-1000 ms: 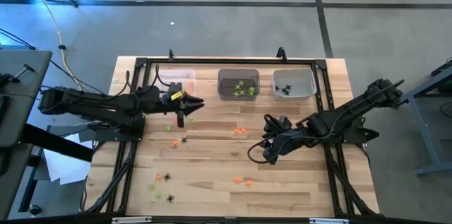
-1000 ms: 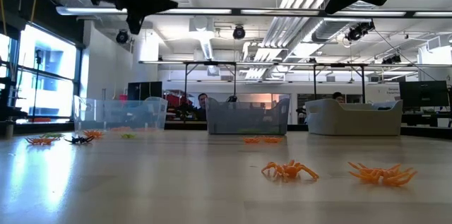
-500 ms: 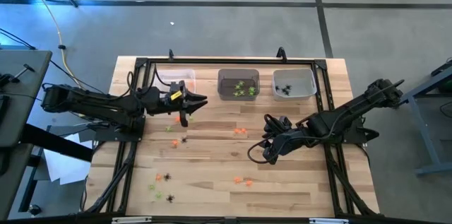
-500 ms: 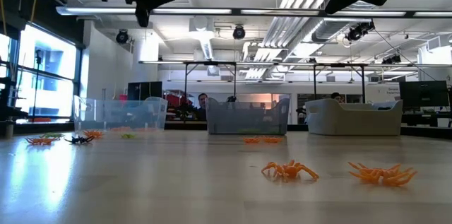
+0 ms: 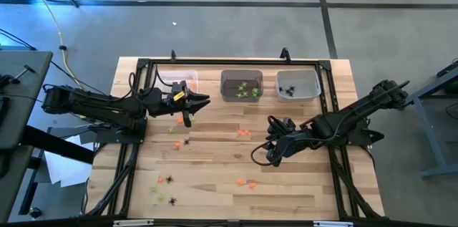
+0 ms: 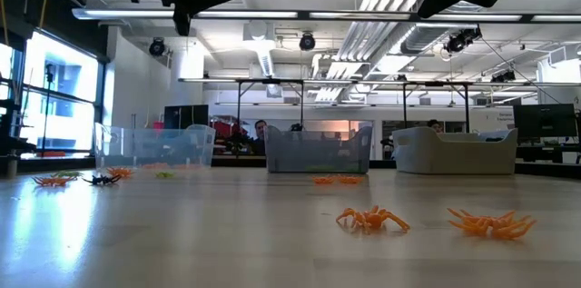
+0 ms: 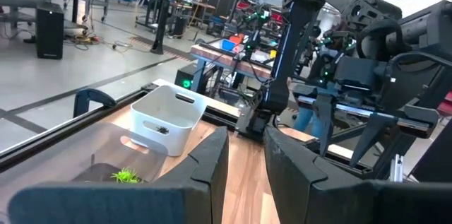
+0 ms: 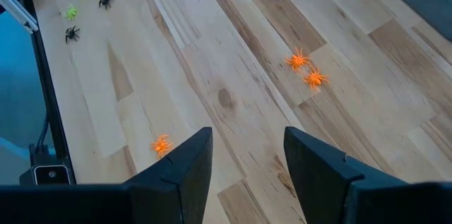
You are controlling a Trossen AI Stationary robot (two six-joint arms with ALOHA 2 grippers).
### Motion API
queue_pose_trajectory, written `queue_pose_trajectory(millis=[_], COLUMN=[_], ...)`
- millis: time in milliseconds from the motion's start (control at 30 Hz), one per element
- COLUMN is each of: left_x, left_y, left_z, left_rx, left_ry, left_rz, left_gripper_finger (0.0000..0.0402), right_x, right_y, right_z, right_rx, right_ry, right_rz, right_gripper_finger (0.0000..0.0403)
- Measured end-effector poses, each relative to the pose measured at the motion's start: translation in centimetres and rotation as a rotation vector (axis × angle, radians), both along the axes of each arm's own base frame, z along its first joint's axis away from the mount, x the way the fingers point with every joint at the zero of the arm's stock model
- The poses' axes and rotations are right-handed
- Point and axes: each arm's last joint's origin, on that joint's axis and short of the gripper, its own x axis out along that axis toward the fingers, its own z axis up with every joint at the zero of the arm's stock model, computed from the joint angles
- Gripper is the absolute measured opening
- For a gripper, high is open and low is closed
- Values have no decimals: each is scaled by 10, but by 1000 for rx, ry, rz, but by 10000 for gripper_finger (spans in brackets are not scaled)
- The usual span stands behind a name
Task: Sort Halloween decoration
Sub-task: Put the orange spider toy into the transparent bin
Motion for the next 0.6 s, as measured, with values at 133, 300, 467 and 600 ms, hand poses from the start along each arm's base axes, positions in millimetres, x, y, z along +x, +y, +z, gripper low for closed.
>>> queue_pose_trajectory(millis=[133,300,467,600], left_x=[0,0,0,0], left_y=[0,0,-1,-3], left_z=[0,0,0,-2], left_rx=[1,1,2,1], left_ry=[1,1,2,22], left_rz=[0,0,-24,-91], left_gripper_finger=[78,78,78,78], right_x=[0,0,0,0], right_y=[0,0,0,0], right_z=[0,0,0,0], right_rx=[0,0,0,0], right_ry=[0,0,0,0], right_rz=[0,0,0,0], right_gripper_finger=[171,171,171,171])
